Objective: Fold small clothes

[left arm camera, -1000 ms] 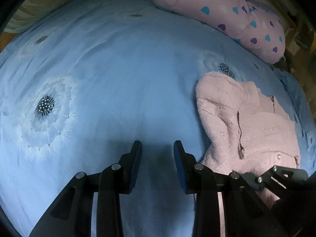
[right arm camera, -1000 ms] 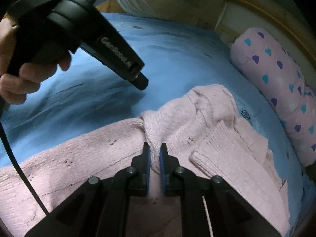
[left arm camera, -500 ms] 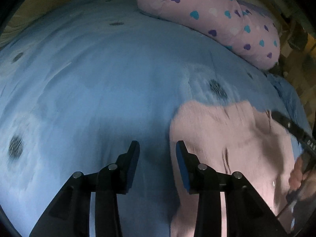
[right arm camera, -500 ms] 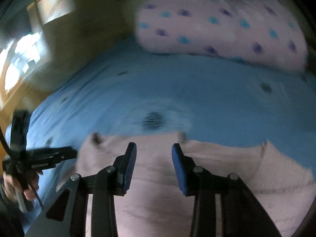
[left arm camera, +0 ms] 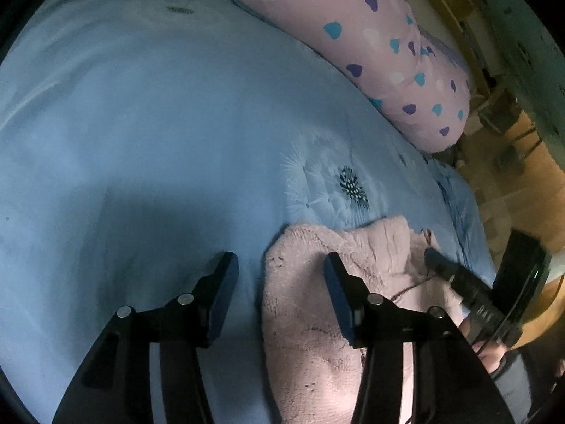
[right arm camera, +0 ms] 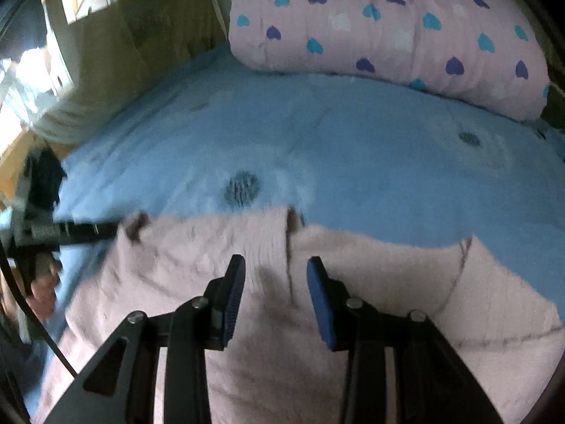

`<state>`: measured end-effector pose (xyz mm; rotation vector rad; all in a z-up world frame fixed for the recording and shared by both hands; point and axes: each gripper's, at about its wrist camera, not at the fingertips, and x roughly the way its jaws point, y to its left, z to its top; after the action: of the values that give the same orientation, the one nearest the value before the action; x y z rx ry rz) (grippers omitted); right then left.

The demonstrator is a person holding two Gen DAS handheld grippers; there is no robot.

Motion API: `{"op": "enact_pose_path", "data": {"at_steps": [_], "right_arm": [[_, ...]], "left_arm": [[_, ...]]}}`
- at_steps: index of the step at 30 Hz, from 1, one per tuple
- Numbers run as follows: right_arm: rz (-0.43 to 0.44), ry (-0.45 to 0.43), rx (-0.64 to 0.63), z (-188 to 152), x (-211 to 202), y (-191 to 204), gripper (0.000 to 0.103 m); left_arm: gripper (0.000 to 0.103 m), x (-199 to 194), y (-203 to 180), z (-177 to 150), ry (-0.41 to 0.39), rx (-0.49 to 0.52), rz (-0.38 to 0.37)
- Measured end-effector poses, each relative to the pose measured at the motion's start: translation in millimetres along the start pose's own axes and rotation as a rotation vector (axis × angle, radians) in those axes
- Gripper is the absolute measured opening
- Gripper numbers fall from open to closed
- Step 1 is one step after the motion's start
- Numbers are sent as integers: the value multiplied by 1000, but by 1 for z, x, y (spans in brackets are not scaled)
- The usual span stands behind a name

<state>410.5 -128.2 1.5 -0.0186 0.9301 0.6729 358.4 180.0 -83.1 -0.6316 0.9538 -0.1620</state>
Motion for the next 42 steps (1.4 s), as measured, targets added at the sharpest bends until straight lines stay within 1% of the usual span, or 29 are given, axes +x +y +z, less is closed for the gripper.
{"op": "enact_pose_path", "data": {"at_steps": [2,3,5,9,11,13,15,16,17,18,19,20,22,23,24,26,27,28,29,30,31,33,35,36,37,38,39,41,42], "right_arm": [[12,-8,32,8,5,-2,41],[18,-4,48,10,9,-3,41],[26,6,70,10,14,-4,41],[-12,34,30,5,23,1,42],[-10,39,46,6,28,-1,46],[19,36,87,10,36,-5,47],[97,80,133,17,52,-7,47],[117,91,142,19,58,-5,49],[99,93,125,22,64,-2,39],[73,88,103,24,66,1,16],[30,91,74,27,69,6,2],[-6,78,55,29,68,9,2],[-58,-12,47,33,58,11,2],[-90,-56,71,35,52,7,2],[-106,-74,96,37,50,3,2],[-103,-53,128,38,55,-4,2],[-121,-45,127,37,58,-5,2],[-114,-31,126,37,61,-5,2],[-93,10,125,36,68,-4,3],[-101,44,123,36,71,-1,3],[-113,47,121,35,69,-2,7],[-94,-3,122,35,44,0,14],[-65,-61,125,31,10,-1,31],[-56,-88,123,28,-12,-3,35],[-50,-121,117,21,-38,-7,44],[-54,-158,105,13,-61,-8,54],[-75,-186,85,3,-86,-11,59],[-141,-229,51,-18,-127,-17,71],[-182,-256,39,-34,-152,-21,73]], "left_arm": [[43,5,-10,-2,-2,52,29],[33,6,-14,-4,-14,75,49],[7,10,-22,-7,-34,108,84],[5,0,-25,-15,-117,120,175],[4,-5,-23,-18,-144,110,197],[4,-8,-21,-21,-153,107,210],[4,-9,-21,-22,-148,121,219],[4,-10,-21,-22,-150,124,220],[4,-10,-21,-22,-151,126,222],[4,-10,-21,-22,-155,129,231],[4,-11,-22,-21,-162,129,236],[4,-12,-23,-22,-175,125,240],[4,-17,-21,-21,-207,113,249],[4,-19,-20,-20,-220,117,257],[4,-19,-20,-19,-223,126,260],[4,-17,-19,-21,-227,139,284],[4,-16,-20,-22,-227,143,286],[4,-13,-20,-22,-221,153,297],[5,-9,-21,-23,-203,166,305],[7,-5,-22,-22,-184,174,314],[9,-6,-21,-22,-180,172,324],[14,-15,-17,-23,-183,123,304],[16,-28,-14,-23,-165,78,298],[19,-34,-14,-25,-162,77,302],[21,-44,-17,-29,-170,88,311],[24,-52,-19,-33,-186,98,316],[30,-61,-22,-38,-202,107,319],[37,-80,-29,-50,-221,116,312],[39,-85,-31,-54,-226,115,306]]}}
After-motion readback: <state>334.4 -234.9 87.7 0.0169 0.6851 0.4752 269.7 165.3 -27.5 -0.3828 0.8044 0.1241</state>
